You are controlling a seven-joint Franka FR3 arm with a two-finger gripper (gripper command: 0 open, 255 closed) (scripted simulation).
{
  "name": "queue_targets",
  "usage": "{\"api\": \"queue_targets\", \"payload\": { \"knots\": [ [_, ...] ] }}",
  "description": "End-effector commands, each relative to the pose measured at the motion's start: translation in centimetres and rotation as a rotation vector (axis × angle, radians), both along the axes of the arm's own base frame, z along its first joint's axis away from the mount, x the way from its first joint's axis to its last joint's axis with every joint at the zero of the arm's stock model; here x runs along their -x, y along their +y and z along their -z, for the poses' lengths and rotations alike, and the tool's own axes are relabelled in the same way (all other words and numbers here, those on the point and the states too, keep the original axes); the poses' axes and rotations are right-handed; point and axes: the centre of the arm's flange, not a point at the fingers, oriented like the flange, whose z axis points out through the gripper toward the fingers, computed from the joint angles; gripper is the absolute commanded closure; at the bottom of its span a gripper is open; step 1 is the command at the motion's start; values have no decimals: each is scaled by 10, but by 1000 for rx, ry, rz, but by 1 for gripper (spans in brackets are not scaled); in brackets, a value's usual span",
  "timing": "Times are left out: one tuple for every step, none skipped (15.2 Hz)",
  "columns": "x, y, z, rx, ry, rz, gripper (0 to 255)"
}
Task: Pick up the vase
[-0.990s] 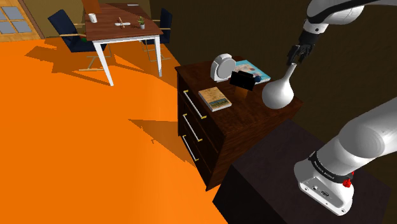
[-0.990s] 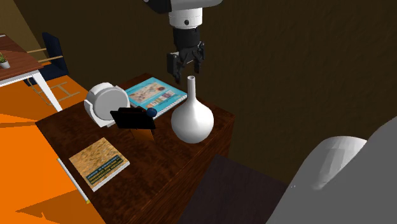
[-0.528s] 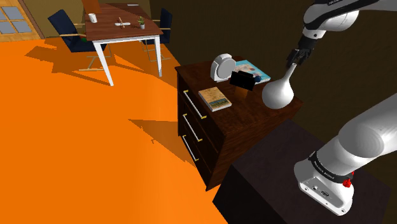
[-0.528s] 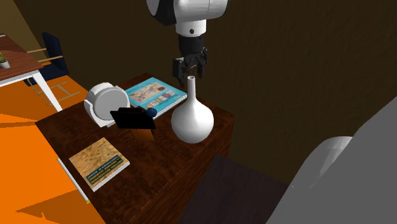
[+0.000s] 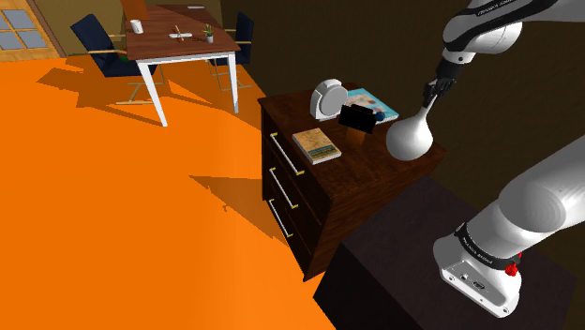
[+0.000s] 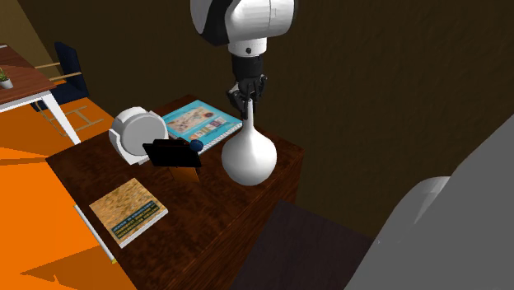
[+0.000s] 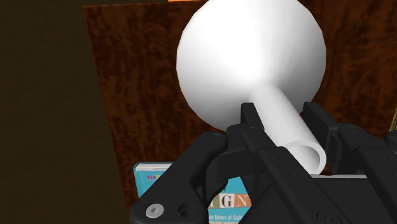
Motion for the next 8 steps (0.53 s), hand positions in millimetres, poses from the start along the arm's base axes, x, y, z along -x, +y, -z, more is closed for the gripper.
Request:
{"api": "queue_targets", "payload": {
  "knots": [
    [0, 0, 1, 0, 1, 0, 255],
    [0, 0, 1, 0, 1, 0, 255],
    [0, 0, 1, 0, 1, 0, 255],
    [0, 0, 1, 0, 1, 0, 255],
    [0, 0, 1, 0, 1, 0, 255],
    [0, 0, 0, -1, 1, 0, 255],
    [0, 0, -5, -1, 1, 0, 255],
    [0, 0, -10, -1, 1, 0, 255]
  ]
}}
